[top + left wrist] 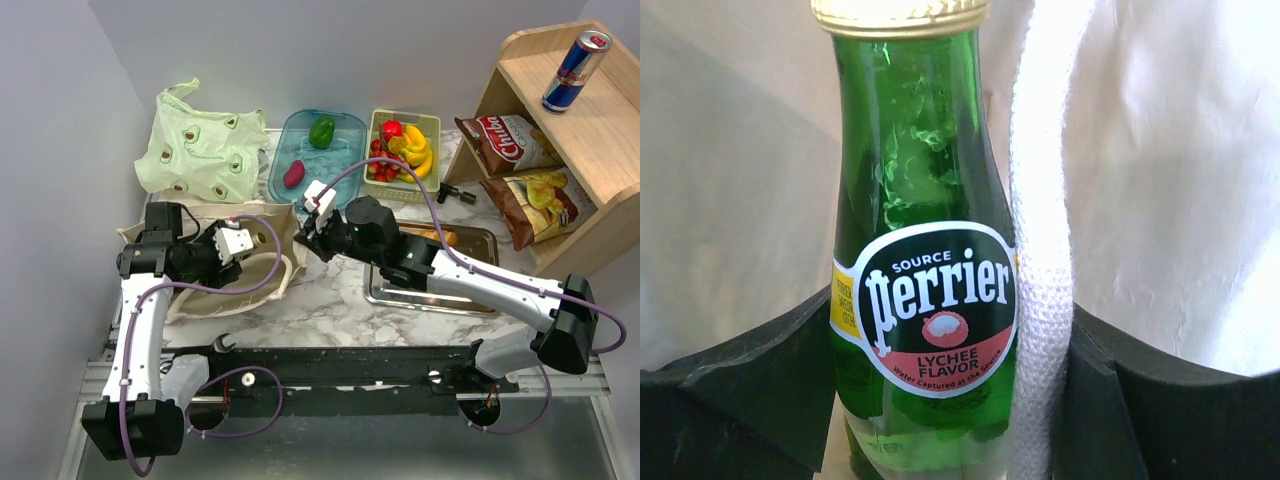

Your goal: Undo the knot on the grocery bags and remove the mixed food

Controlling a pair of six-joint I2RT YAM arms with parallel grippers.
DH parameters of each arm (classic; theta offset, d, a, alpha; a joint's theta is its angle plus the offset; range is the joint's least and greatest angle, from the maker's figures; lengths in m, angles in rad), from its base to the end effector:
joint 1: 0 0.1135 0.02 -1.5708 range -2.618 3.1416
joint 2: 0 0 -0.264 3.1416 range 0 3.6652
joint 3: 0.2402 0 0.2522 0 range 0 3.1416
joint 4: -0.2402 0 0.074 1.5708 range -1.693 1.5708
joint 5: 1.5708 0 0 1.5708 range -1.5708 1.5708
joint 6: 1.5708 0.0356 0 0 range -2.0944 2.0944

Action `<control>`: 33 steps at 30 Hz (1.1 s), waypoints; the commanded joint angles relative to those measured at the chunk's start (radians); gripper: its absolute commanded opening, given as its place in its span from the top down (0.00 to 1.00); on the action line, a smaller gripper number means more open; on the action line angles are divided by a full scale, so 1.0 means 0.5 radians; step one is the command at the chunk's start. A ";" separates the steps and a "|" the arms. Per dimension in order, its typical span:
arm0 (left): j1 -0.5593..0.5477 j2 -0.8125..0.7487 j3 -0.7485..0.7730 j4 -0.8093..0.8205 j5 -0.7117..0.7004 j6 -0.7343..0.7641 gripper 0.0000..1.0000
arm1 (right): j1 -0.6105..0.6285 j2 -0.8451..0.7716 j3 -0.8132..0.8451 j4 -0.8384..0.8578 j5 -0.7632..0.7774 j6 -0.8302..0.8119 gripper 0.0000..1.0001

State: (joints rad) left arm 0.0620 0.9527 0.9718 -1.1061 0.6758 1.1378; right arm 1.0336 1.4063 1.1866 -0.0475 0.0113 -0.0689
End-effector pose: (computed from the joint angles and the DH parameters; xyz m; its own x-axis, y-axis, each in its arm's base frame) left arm 0.1592 -0.0124 0.3032 -0.1510 0.7002 -0.6978 0.9036 0.3841 0.1899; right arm 0.1716 0.2873 0.3502 -0.0760 -0.2622 -0.9620 -0.8608 0.5042 -0.0694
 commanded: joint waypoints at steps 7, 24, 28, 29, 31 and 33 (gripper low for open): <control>0.041 -0.037 0.203 0.319 0.600 -0.541 1.00 | -0.007 -0.019 0.065 -0.024 -0.115 0.028 0.82; 0.048 -0.050 0.146 0.607 0.724 -0.836 1.00 | -0.007 0.191 0.630 0.070 -0.500 0.431 0.47; 0.048 -0.107 0.086 0.720 0.732 -0.904 1.00 | -0.006 0.272 0.624 0.074 -0.547 0.560 0.49; 0.050 -0.113 0.076 0.742 0.736 -0.921 1.00 | -0.009 0.284 0.616 0.127 -0.526 0.588 0.49; 0.049 -0.131 0.064 0.770 0.746 -0.941 1.00 | -0.008 0.314 0.609 0.153 -0.474 0.627 0.50; 0.048 -0.151 0.040 0.826 0.754 -0.992 1.00 | -0.008 0.344 0.616 0.164 -0.452 0.654 0.50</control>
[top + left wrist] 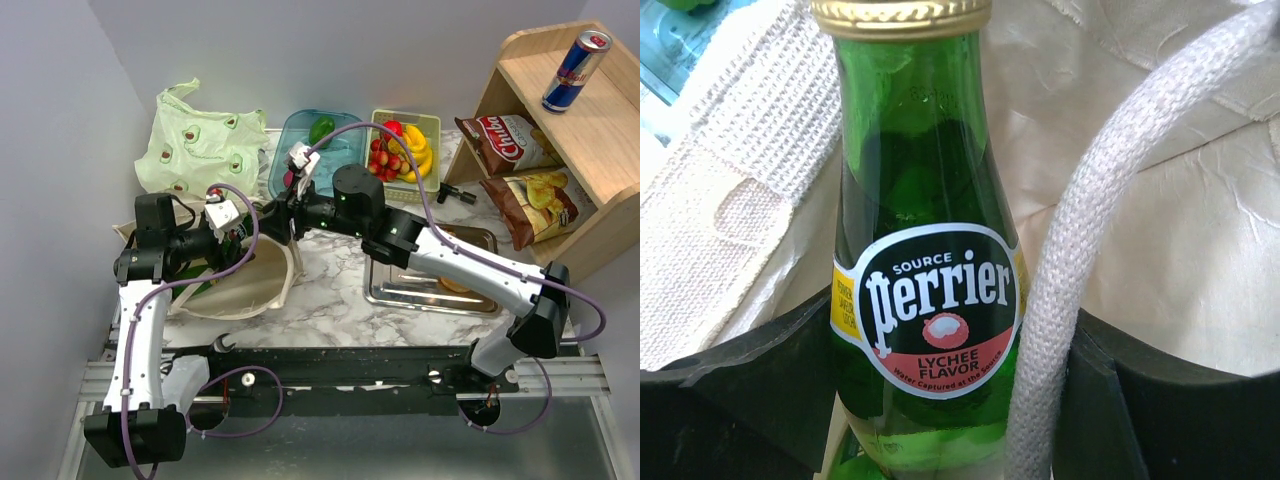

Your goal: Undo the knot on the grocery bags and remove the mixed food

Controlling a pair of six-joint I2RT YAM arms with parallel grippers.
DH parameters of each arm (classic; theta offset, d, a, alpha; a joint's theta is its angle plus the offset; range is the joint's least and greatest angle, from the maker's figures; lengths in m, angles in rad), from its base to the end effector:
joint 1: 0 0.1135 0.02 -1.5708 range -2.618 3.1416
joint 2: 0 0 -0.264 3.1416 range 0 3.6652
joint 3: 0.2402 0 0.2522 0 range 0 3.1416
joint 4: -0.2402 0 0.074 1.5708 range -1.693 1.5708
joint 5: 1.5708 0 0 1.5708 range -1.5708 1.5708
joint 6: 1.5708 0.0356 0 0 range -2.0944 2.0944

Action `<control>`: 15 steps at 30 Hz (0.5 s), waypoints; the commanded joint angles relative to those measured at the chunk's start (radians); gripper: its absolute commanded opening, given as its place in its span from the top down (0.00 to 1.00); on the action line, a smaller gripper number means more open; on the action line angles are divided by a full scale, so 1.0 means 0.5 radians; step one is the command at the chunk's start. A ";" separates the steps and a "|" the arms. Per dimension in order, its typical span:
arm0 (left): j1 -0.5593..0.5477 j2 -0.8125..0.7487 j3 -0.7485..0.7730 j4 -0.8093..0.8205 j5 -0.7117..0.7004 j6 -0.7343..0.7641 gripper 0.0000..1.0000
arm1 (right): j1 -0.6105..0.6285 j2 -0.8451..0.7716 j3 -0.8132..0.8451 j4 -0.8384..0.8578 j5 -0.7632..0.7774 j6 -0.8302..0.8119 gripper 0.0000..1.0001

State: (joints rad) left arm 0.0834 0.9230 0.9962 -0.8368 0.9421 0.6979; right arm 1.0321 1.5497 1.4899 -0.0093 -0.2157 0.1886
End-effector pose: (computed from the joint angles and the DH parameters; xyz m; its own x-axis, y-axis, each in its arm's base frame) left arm 0.1710 -0.0146 0.3361 -0.1853 0.3637 -0.9129 0.8514 0.5233 0.0357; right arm 0.1838 0.3224 0.4152 -0.2125 0.0014 -0.9772 -0.9246 0.3233 0.2016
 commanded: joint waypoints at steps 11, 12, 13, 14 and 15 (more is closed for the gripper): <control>0.005 -0.173 -0.069 0.429 0.262 -0.252 1.00 | -0.043 0.222 0.107 0.177 0.055 0.402 0.47; 0.005 -0.178 -0.073 0.443 0.260 -0.266 1.00 | -0.044 0.233 0.110 0.175 0.103 0.413 0.45; 0.005 -0.184 -0.077 0.454 0.260 -0.280 1.00 | -0.043 0.237 0.112 0.170 0.138 0.421 0.44; 0.007 -0.185 -0.080 0.461 0.260 -0.284 1.00 | -0.045 0.241 0.110 0.162 0.174 0.427 0.44; 0.007 -0.189 -0.083 0.471 0.260 -0.297 1.00 | -0.043 0.242 0.109 0.154 0.202 0.436 0.45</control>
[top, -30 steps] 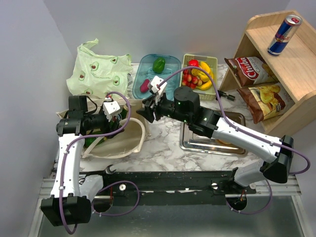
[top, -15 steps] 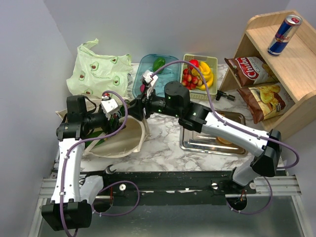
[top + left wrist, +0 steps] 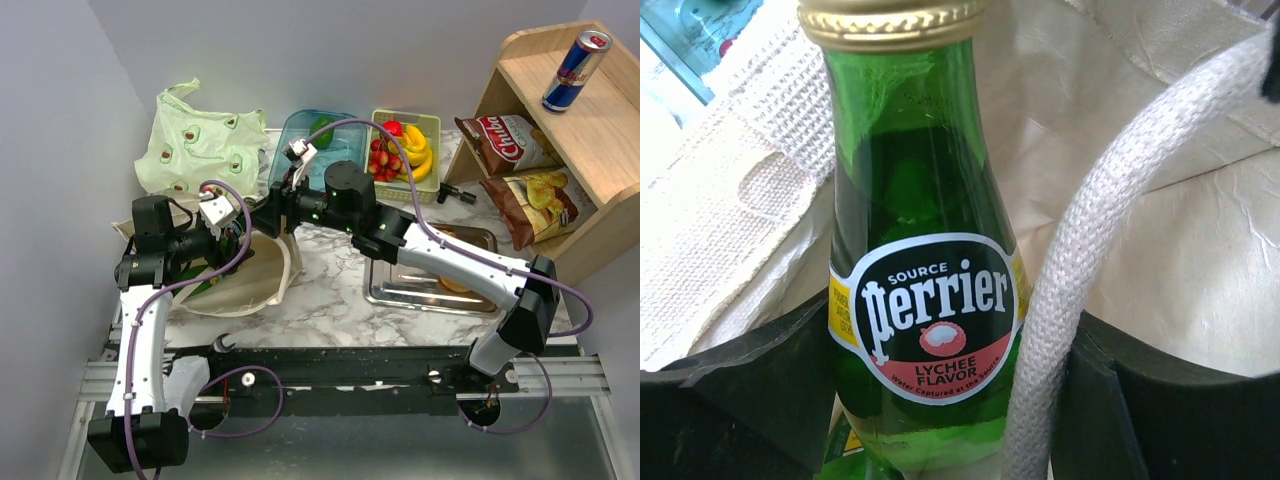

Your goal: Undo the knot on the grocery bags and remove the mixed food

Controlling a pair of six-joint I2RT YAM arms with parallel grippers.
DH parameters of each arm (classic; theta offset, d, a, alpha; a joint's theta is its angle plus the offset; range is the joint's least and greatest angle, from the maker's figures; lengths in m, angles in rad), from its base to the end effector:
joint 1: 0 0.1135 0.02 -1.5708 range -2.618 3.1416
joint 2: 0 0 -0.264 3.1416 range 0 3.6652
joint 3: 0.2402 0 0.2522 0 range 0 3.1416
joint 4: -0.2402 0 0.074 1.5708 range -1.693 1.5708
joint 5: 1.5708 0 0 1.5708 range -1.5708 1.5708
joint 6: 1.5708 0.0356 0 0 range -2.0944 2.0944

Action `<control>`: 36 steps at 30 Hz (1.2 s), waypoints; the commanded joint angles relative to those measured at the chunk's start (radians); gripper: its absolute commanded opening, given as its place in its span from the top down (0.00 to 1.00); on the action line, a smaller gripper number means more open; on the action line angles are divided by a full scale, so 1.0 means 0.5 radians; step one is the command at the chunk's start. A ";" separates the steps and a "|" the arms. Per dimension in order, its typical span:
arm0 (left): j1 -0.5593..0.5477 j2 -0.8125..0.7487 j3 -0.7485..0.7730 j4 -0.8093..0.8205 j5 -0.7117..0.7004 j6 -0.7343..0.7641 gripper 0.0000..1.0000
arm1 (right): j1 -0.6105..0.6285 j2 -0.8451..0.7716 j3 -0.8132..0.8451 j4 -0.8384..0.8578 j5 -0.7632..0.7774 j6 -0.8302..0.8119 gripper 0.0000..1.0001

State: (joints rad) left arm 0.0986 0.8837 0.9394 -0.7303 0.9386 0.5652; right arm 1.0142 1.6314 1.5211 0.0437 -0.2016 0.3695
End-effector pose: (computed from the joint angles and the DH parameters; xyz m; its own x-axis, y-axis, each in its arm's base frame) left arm 0.1700 -0.0120 0.3318 -0.2202 0.2962 -0.9294 0.8132 0.5819 -0.0072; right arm 0.2025 0.3389 0.4024 -0.3713 0.0730 -0.9256 -0.8614 0.3449 0.3728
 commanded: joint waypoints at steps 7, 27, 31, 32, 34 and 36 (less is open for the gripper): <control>-0.013 -0.114 0.026 0.330 0.258 -0.103 1.00 | -0.008 -0.007 -0.077 0.066 0.455 0.095 0.65; -0.012 -0.147 -0.012 0.381 0.369 -0.219 1.00 | -0.013 0.147 -0.008 0.326 0.060 0.244 0.36; -0.011 -0.150 -0.026 0.412 0.374 -0.282 1.00 | -0.015 0.183 0.028 0.354 0.091 0.247 0.39; -0.013 -0.148 -0.034 0.415 0.380 -0.294 1.00 | -0.015 0.194 0.036 0.360 0.087 0.244 0.40; -0.015 -0.155 -0.046 0.412 0.388 -0.300 1.00 | -0.015 0.214 0.063 0.366 0.071 0.238 0.41; -0.020 -0.158 -0.050 0.392 0.387 -0.296 1.00 | -0.014 0.237 0.074 0.369 0.051 0.240 0.46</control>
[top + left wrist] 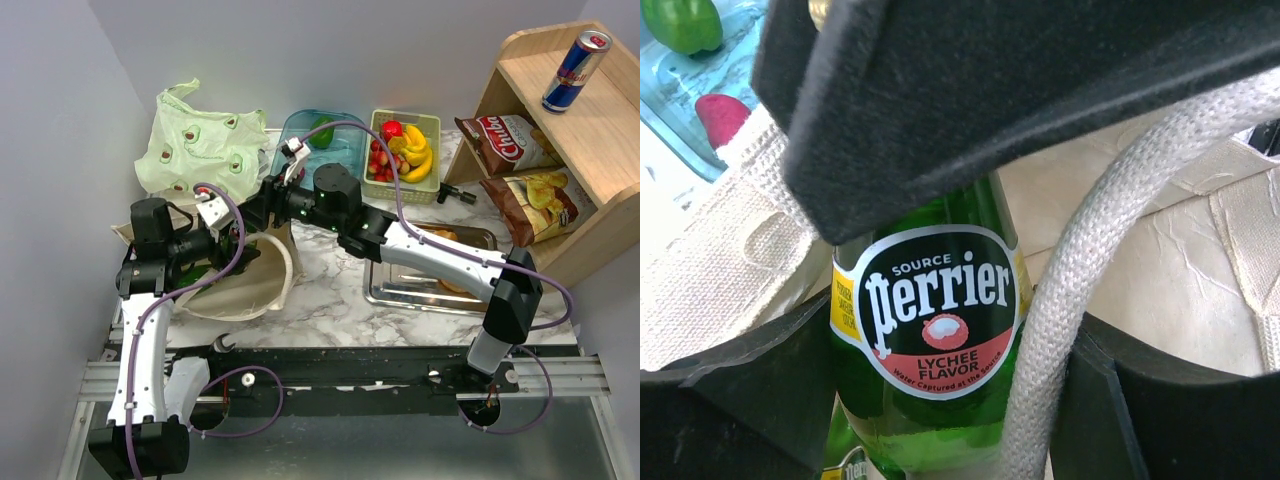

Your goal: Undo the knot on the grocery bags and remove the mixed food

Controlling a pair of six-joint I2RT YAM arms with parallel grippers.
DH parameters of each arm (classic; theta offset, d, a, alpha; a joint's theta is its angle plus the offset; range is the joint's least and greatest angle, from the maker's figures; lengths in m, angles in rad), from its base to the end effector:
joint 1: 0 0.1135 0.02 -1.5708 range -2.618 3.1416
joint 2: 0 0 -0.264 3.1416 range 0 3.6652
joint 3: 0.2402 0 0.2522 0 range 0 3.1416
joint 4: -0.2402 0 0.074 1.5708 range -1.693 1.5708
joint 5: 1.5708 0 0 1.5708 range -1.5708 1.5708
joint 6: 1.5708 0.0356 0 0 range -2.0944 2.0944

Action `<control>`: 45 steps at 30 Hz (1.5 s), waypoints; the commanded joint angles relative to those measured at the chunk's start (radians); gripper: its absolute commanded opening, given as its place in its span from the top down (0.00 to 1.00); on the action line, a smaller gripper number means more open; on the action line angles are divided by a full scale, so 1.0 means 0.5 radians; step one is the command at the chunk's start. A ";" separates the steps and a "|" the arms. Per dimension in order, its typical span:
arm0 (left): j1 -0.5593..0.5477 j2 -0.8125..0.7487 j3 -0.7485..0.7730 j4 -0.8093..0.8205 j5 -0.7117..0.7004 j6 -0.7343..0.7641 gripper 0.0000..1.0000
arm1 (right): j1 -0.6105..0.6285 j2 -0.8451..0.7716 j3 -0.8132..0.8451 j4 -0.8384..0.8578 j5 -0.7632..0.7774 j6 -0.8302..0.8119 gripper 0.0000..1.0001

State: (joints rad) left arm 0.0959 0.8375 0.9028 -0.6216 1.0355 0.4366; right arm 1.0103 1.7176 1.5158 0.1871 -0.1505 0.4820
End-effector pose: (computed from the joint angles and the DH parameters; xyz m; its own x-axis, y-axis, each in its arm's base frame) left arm 0.1643 -0.0150 0.3368 -0.1895 0.1985 -0.9616 0.8369 0.5449 -0.0525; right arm 0.2187 0.3584 0.3827 -0.4321 0.1738 -0.8850 -0.8090 0.3590 0.4655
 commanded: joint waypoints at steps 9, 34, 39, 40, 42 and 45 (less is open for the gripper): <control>-0.012 -0.090 -0.007 0.255 0.119 -0.157 1.00 | -0.014 0.056 0.052 0.087 -0.114 -0.015 0.99; 0.094 -0.035 0.435 -0.076 0.025 -0.553 0.02 | -0.063 -0.039 0.292 0.046 -0.097 -0.395 0.99; 0.097 -0.073 0.602 -0.058 0.095 -0.687 0.01 | -0.080 -0.040 0.333 0.025 -0.093 -0.458 0.99; 0.102 -0.070 0.642 -0.033 0.064 -0.754 0.02 | -0.086 -0.036 0.352 0.014 -0.101 -0.459 0.99; 0.114 -0.053 0.700 0.016 -0.071 -0.862 0.06 | -0.097 -0.037 0.410 -0.029 -0.135 -0.427 0.99; 0.205 0.011 0.804 0.071 -0.252 -1.086 0.16 | -0.103 -0.061 0.474 -0.076 -0.267 -0.386 0.99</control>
State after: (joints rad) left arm 0.1463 0.8135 1.2354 -0.6289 1.0073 0.0673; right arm 0.9668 1.7393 1.6485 0.0475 -0.1978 0.2600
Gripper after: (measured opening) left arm 0.903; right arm 0.381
